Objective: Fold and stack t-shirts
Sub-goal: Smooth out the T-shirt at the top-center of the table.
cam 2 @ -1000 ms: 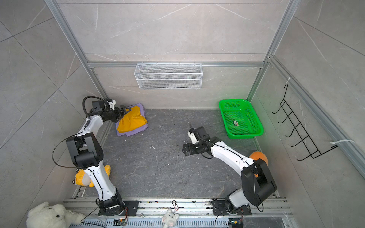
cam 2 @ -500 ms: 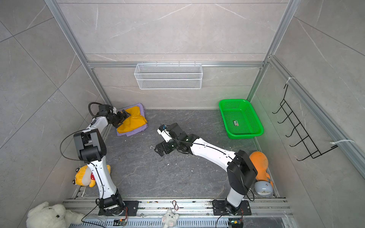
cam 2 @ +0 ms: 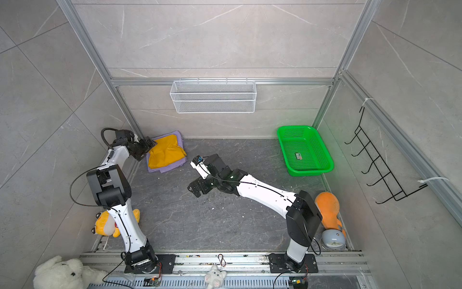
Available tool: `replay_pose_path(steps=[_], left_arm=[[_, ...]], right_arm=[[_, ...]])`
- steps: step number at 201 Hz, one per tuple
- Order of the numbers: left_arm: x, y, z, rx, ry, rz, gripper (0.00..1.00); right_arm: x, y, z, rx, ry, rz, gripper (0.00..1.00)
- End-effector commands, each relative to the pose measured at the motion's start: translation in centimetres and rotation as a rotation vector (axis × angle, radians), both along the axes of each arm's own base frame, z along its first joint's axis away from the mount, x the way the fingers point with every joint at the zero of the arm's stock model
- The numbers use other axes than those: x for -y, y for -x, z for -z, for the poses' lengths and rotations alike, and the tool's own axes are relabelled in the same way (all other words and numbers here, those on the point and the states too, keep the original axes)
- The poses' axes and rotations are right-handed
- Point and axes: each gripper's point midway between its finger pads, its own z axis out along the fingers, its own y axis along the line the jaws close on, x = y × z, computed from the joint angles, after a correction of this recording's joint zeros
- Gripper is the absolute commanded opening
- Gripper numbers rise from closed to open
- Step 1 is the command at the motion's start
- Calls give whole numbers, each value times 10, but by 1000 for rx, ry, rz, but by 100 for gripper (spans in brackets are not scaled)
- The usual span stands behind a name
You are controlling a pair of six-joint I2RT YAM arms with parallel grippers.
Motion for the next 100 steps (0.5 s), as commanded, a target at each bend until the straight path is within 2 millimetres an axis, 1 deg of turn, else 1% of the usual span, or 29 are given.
replay_pose_path(steps=[1,18,30,51,67,80,84,85,88,96,100], left_arm=[[48,-14,-52,140,28,135,100],[67,-18,-53,151,19,172,100],[76,-23,-51,159,24,179,100],[90,-33,-41,156,46,183,100],[96,-43,-25,145,72,175,100],[103,-51,-5,122,116,183,100],[106,-53,-6,132,130,191,100],[108,-54,4,118,138,195,100],[111,-55,13,106,155,202,100],[120,-58,22,112,200,232,100],[125,-60,22,121,221,246,100]], right_arm=[[15,2,-6,30,29,31,99],[20,4,-5,30,38,44,99],[24,4,-4,31,43,55,99],[31,7,-2,27,49,72,99],[35,9,2,24,57,79,99],[40,9,5,21,68,89,99],[41,10,7,20,72,92,99],[41,10,7,20,72,93,99],[42,10,8,19,76,94,99],[43,10,10,20,80,97,99],[44,11,11,17,83,99,99]])
